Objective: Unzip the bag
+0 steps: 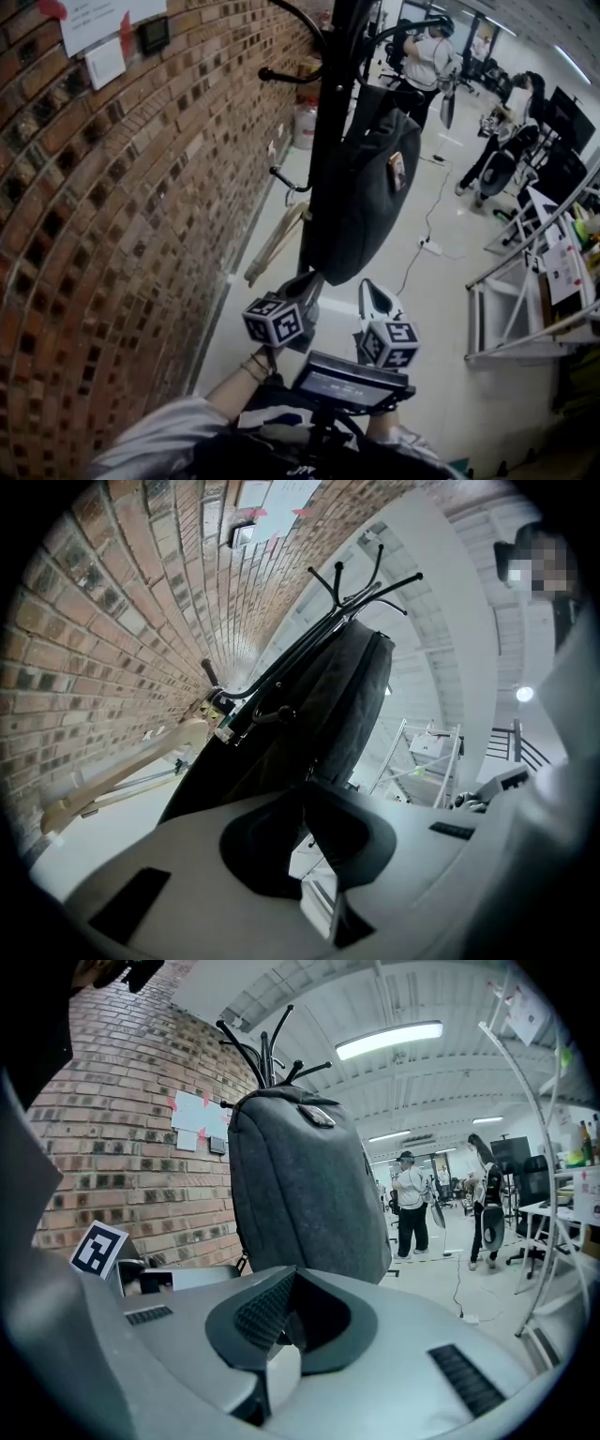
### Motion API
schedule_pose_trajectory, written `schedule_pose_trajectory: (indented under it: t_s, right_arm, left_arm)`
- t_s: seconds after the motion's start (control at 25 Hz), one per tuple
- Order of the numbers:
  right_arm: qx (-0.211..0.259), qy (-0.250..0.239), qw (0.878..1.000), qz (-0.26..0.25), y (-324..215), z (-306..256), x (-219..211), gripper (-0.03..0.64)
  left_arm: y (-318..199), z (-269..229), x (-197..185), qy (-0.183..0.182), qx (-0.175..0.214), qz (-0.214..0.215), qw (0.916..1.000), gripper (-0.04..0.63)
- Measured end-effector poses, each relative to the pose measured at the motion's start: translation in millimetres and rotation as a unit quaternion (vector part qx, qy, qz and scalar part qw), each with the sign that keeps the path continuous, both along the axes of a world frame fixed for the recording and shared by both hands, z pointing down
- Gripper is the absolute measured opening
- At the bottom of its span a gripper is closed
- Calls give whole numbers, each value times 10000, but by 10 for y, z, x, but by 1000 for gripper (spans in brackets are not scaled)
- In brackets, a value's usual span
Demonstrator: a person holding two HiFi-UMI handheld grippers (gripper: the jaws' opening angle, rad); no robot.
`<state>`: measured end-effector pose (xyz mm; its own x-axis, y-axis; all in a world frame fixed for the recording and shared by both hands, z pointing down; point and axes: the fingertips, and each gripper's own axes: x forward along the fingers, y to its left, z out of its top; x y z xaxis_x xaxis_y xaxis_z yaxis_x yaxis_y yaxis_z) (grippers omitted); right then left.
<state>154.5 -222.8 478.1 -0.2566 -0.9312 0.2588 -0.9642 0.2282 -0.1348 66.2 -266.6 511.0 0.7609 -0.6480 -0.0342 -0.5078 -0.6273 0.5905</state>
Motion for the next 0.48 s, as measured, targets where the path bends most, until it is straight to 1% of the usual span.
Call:
schedule_pose_trajectory:
  t_s: [0.12,0.28,0.4,0.48]
  right_arm:
    - [-24,43,10000,65,-6,-3,18,-11]
    - [-68,240,9995,170,-11,31,38,-11]
    - [-101,300,9992,231,-9,67,54,-11]
    - [-157,219,9994,221,-14,94,53,-11]
  left_arm:
    - [-3,-33,1,6,38,30,10000,14]
    - [54,-129,-72,-372,-4,-16,9993,15]
    - [86,-168,-96,-361,157,-15,9992,15]
    - [118,-183,-104,-401,250,-4,9989,16]
